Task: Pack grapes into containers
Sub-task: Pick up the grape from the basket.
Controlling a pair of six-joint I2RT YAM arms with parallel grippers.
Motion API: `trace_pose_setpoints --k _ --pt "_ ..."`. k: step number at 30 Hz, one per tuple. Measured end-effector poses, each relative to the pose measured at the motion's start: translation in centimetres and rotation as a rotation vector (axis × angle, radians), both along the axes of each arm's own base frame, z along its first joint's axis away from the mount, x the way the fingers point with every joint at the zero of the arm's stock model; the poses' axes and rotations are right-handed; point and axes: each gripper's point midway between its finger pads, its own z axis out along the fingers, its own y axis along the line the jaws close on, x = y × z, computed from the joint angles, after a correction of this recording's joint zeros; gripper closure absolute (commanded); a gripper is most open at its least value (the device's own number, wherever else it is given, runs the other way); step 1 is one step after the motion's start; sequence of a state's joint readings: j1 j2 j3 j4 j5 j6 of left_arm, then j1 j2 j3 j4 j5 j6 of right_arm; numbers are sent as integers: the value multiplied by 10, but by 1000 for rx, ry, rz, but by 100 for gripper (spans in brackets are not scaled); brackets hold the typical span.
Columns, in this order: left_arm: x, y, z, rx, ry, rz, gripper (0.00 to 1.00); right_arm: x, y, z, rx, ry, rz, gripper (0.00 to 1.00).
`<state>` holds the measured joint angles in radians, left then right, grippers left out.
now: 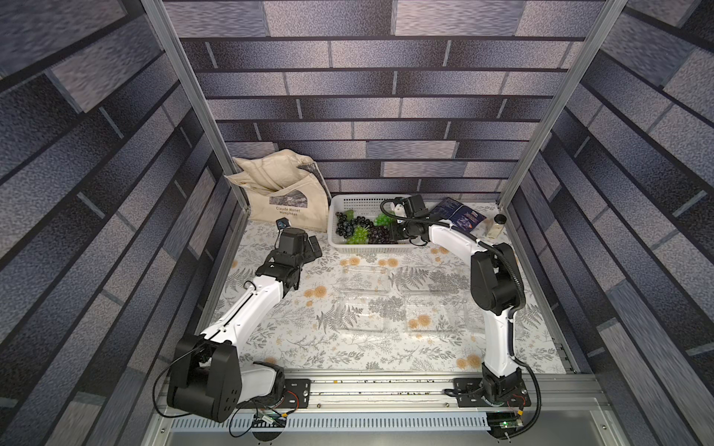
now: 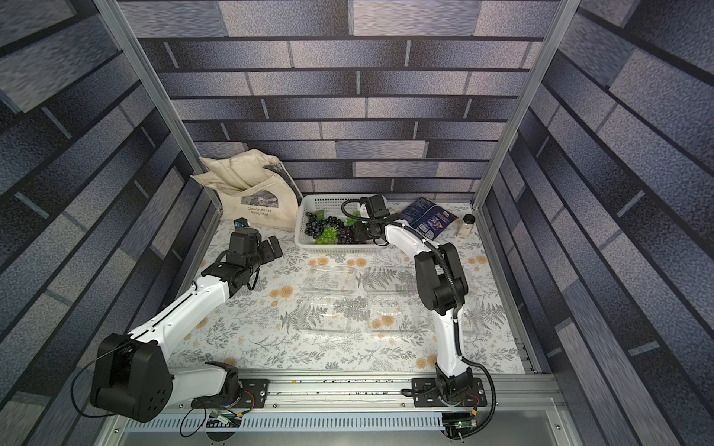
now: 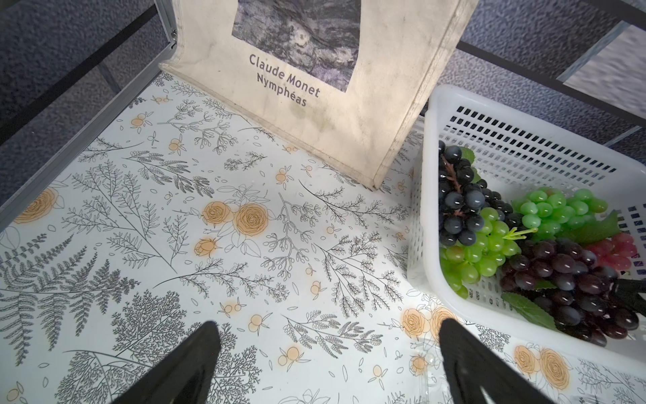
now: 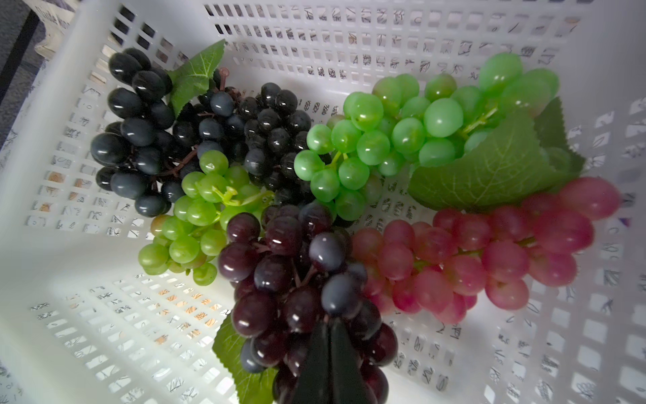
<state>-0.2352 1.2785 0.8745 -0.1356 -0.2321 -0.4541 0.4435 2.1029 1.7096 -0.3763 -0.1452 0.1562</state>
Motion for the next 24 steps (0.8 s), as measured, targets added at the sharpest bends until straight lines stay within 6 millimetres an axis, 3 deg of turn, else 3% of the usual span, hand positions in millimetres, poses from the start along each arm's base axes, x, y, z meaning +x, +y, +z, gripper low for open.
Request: trace_pose_setpoints --k 3,8,12,24 --pt "0 0 1 -1 -2 -1 0 -1 1 23 11 -34 12 100" --pt "3 -3 7 -9 -15 -8 0 1 4 84 56 -140 31 100" --pt "3 -4 9 -16 -17 -17 0 -1 5 121 87 -206 45 100" --pt "5 -6 15 -22 -26 -23 0 -34 17 173 146 -258 110 100"
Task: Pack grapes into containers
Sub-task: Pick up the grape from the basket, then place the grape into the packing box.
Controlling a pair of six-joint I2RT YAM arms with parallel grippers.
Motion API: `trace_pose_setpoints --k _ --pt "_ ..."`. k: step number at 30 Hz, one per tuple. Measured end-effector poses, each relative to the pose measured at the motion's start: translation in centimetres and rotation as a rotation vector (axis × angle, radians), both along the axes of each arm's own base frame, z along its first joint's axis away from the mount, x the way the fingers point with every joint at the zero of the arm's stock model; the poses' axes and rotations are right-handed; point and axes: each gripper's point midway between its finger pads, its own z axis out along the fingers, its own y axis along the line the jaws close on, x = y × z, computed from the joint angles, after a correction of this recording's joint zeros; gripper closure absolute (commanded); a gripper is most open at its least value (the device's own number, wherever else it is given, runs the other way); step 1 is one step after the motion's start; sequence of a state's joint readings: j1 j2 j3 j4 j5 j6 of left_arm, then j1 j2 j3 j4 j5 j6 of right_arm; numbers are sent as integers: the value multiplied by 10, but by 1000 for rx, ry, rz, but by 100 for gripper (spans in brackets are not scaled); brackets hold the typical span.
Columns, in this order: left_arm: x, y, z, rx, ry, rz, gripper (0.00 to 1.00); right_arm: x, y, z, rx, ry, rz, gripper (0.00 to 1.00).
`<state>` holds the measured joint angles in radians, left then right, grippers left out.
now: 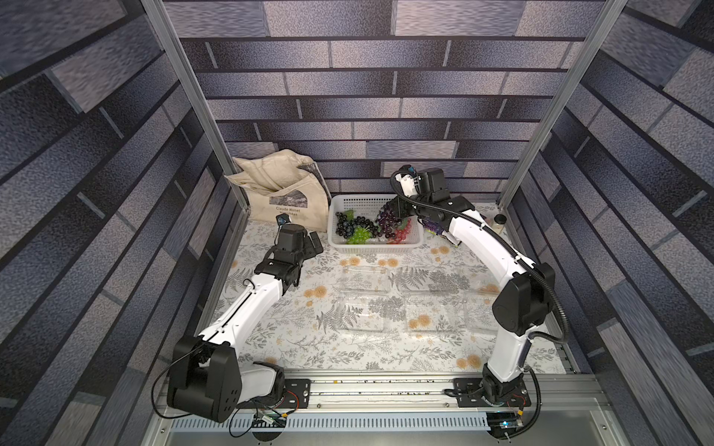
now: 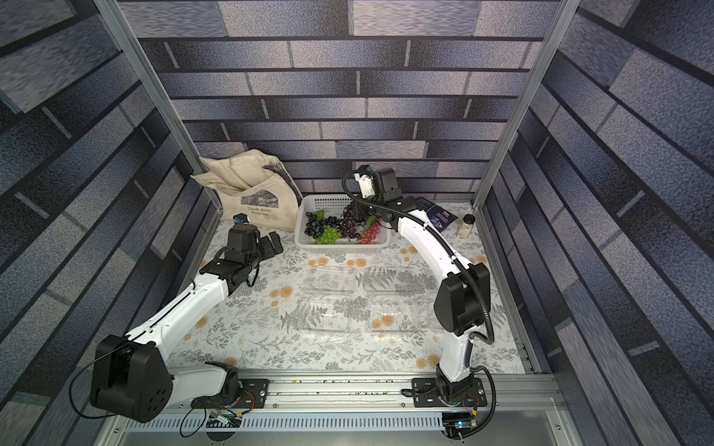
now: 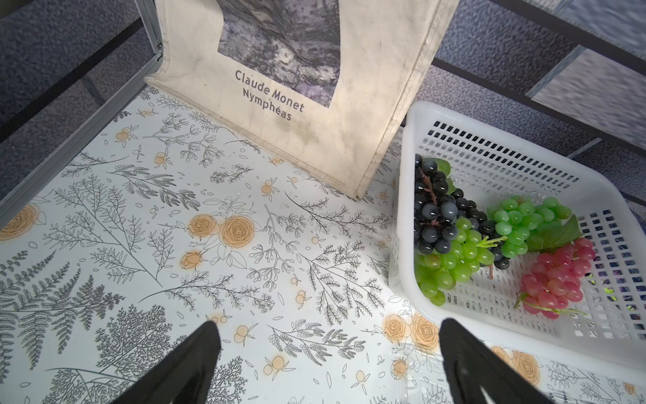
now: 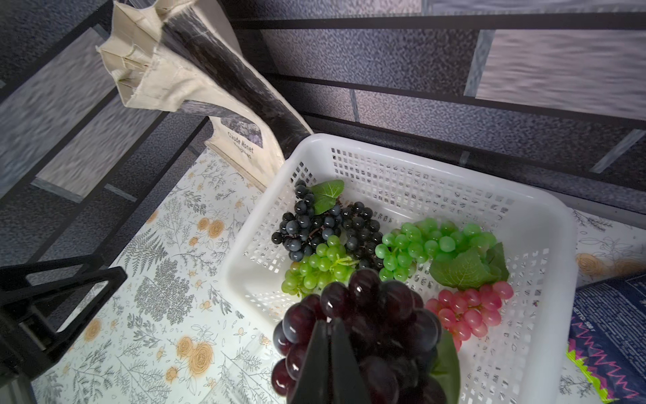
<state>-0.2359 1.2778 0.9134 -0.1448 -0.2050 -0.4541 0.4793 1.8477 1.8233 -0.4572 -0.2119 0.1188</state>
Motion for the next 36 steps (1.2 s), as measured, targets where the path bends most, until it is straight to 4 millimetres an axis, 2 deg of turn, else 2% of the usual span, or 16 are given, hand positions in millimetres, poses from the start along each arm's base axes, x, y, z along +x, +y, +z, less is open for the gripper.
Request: trace_pose_setpoints --k 3,7,12,19,24,31,36 --pt "-2 0 1 -1 1 -1 0 -23 7 16 12 -24 28 100" --pt "-6 -2 7 -8 -6 -10 0 -63 15 31 31 -47 66 100" --pt "-14 -5 13 -20 -9 -24 0 -105 25 33 53 -51 103 100" --pt "-30 -10 32 -44 -40 -38 0 -156 42 18 49 -15 172 100" --pt "-43 -12 43 -53 -65 -53 0 -192 51 -2 36 17 231 100" --pt "-62 -9 42 -65 -64 -52 0 -216 58 -39 -2 78 276 100" --pt "-72 -5 37 -69 -53 -46 0 -225 62 -56 -11 101 295 100"
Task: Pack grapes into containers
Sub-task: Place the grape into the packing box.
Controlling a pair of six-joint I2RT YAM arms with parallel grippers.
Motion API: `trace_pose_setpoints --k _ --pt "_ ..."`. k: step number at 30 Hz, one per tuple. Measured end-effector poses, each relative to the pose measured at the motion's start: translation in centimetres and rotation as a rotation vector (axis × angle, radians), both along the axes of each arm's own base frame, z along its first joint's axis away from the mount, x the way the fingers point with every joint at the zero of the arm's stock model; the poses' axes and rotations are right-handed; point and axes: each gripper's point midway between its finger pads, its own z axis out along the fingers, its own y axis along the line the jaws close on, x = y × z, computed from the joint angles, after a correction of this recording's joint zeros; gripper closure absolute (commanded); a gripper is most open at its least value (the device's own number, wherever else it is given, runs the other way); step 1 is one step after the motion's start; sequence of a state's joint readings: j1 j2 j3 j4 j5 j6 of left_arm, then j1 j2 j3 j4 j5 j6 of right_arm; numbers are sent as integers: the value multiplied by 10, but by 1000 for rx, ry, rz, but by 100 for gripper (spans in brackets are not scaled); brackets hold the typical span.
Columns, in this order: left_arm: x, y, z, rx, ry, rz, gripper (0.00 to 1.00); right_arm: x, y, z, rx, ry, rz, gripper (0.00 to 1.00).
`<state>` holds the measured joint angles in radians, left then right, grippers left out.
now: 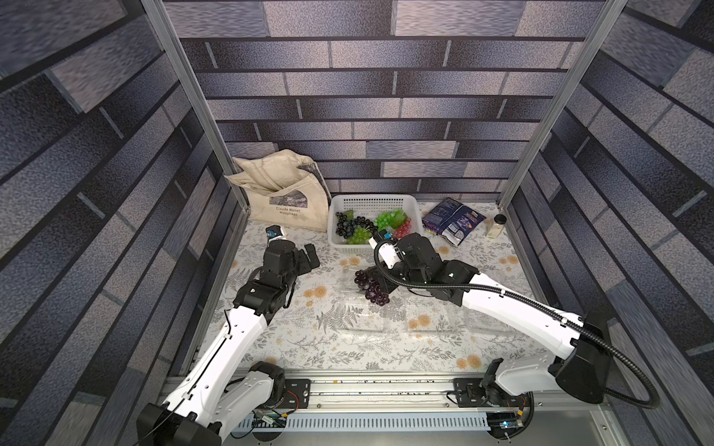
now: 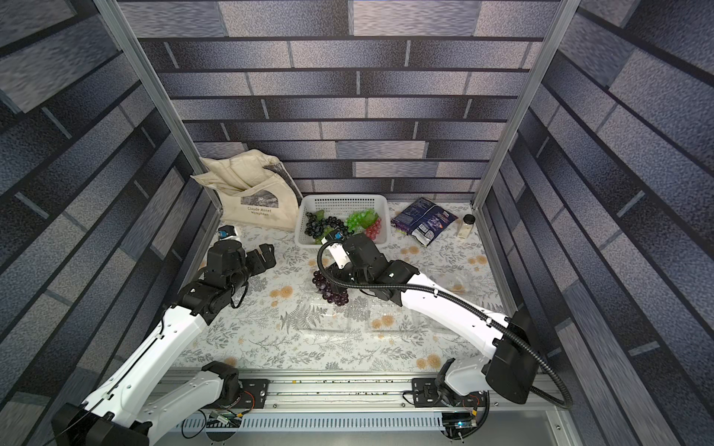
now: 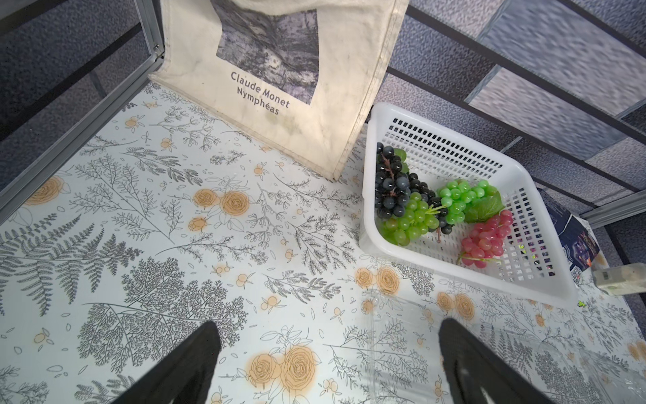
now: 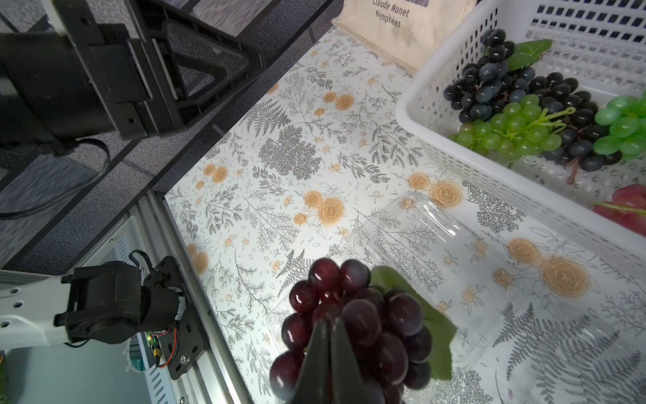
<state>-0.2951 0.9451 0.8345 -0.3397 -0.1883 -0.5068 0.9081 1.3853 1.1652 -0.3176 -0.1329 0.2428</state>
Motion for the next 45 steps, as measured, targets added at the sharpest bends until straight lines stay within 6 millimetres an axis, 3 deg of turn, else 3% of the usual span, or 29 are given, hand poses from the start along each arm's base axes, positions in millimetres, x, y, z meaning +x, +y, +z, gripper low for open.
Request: trace_pose_setpoints --k 11,16,24,36,39,42,45 --pt "-10 5 -5 9 9 9 0 -17 11 -41 -39 54 56 100" --pt "-10 6 -5 13 9 15 0 -18 12 -47 -35 56 63 100" --pt "-12 8 -13 23 29 21 0 -28 7 -82 -64 102 73 100" --pt "-16 11 -8 26 16 31 0 -28 13 -99 -82 120 84 100" --pt "-16 12 -8 29 15 37 0 -29 15 -108 -98 131 87 92" --pt "-16 13 -8 31 14 41 0 -31 17 -115 -110 137 96 73" --pt "-16 14 -8 32 14 43 0 -33 19 -119 -118 144 102 61"
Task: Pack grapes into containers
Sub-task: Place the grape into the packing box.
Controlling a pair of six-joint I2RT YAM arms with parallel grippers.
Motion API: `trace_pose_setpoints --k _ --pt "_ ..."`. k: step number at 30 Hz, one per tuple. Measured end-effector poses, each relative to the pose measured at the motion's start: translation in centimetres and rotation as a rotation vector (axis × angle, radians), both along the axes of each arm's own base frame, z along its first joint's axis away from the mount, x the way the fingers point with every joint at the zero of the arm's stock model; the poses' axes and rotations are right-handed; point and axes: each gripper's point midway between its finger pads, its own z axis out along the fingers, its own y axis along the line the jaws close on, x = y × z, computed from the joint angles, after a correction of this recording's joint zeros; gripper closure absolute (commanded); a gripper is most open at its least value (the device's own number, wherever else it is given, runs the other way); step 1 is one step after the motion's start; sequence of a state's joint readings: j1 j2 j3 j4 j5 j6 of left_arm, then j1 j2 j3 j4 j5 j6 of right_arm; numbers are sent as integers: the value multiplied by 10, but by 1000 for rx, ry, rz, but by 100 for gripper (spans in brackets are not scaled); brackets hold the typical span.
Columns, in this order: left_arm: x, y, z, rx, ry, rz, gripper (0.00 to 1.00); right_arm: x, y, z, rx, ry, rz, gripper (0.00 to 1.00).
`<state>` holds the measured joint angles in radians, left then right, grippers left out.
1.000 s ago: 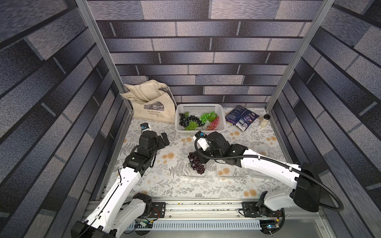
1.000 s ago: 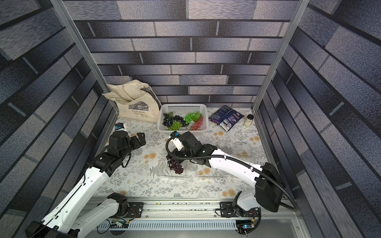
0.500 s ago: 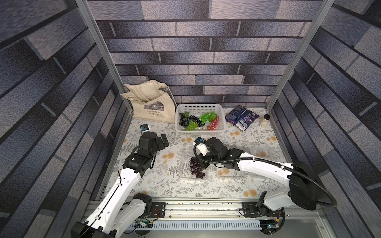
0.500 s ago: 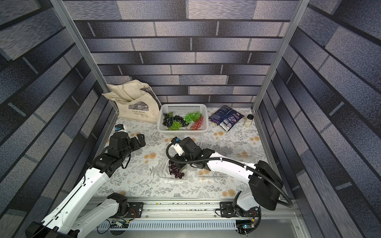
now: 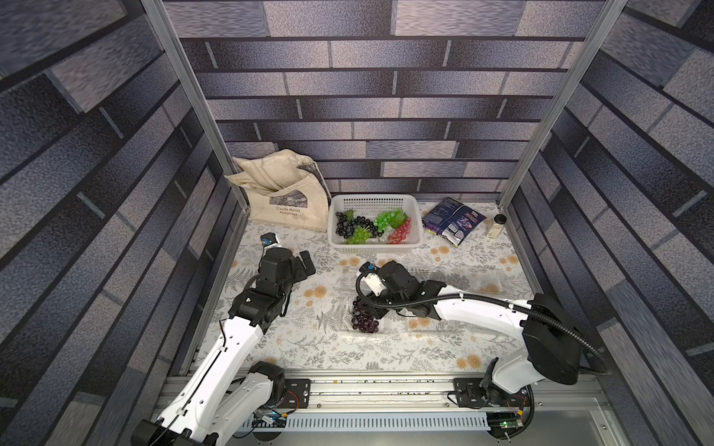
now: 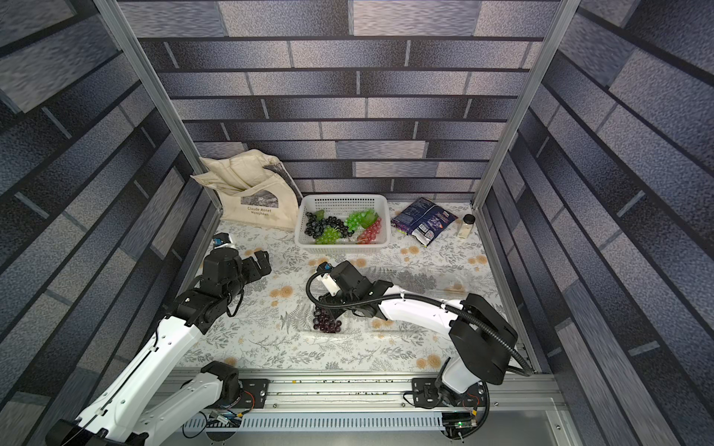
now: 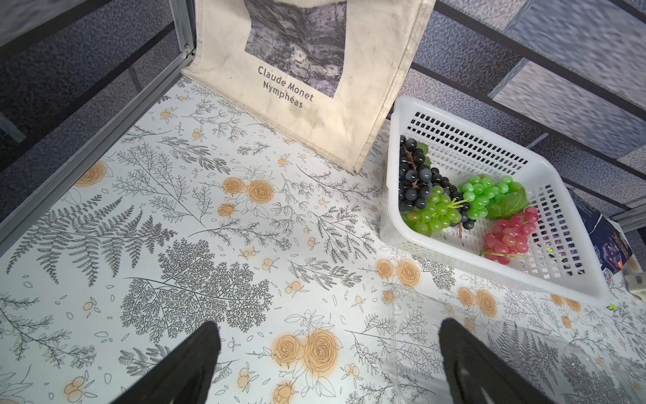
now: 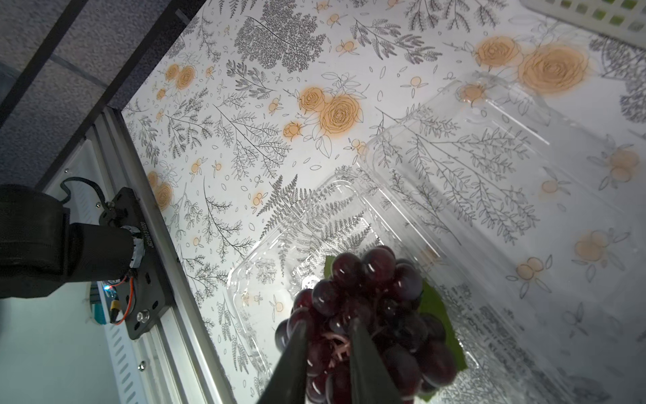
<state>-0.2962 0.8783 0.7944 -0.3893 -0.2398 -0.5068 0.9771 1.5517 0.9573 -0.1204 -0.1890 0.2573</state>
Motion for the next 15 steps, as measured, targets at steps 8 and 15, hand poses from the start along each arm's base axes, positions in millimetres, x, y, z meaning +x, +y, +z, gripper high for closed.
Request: trace_pose_setpoints --k 8,15 --pt "1 -1 -3 3 10 -1 0 -1 2 1 7 7 -5 56" --pt "2 -3 -8 6 26 -8 0 -2 -4 15 18 -11 -24 54"
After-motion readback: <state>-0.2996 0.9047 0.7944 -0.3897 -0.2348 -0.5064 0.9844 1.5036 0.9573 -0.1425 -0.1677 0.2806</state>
